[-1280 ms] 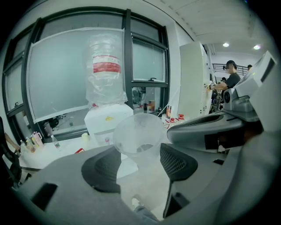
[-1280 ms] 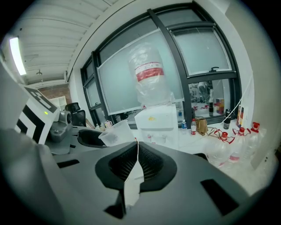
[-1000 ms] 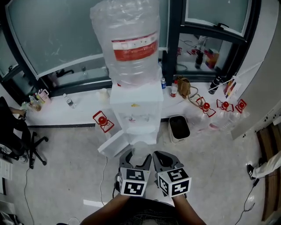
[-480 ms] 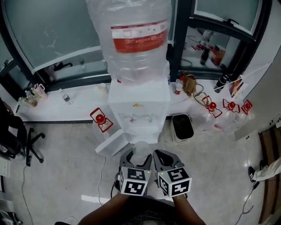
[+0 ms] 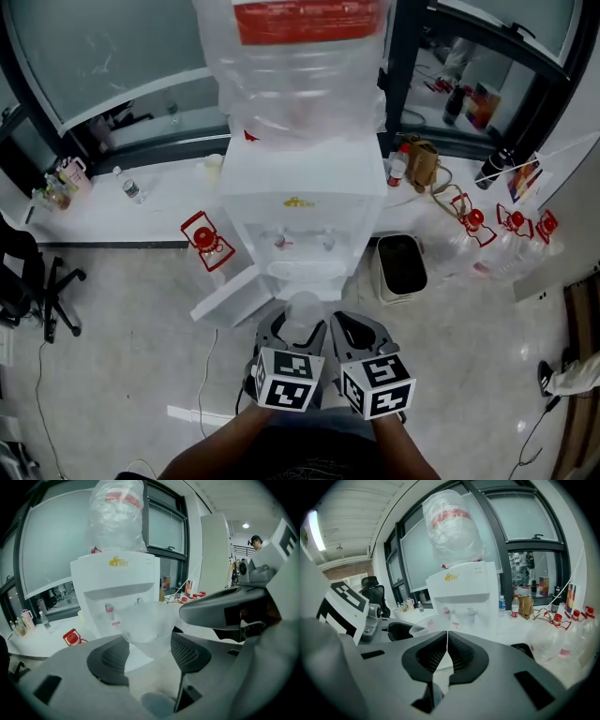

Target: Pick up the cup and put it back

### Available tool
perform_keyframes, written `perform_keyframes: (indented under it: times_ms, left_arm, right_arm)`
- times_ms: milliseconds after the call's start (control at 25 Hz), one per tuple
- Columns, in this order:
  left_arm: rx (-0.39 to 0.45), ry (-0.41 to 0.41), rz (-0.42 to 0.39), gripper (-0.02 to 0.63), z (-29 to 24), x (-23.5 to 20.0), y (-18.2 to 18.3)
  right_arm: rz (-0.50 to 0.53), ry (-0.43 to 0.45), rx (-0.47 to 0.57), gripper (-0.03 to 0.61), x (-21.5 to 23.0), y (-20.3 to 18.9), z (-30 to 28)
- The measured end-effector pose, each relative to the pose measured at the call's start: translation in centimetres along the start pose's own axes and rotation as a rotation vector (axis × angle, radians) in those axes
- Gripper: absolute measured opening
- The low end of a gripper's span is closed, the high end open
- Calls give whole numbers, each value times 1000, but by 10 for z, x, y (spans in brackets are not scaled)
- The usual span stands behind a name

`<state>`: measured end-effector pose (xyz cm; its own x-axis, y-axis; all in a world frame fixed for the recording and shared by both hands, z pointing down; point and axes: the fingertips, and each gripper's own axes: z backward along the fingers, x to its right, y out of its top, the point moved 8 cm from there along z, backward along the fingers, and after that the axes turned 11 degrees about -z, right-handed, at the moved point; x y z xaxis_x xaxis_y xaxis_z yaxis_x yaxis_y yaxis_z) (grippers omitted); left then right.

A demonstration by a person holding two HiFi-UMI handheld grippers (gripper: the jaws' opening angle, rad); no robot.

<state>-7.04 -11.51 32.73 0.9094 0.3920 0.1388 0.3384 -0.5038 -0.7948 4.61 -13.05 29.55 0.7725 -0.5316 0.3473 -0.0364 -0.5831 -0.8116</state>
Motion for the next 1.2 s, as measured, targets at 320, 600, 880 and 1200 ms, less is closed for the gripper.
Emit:
perform_keyframes:
  times_ms: [320,600,880,1200]
  left_arm:
    - [8,1,-8,284,-67,-1,-54]
    - [10,7,-43,284,-126,-3,-106]
    - [29,17,-93,284,-186,-7,-158]
    - [20,31,-96,284,-259,-8,-231]
  right_arm:
    - [9,10,-5,21,37,-52,-57]
    - [8,18,12,21,75,-103,-109]
    - [-5,47,72,21,106,-155,-165]
    - [49,40,94,21,146,-218,-213]
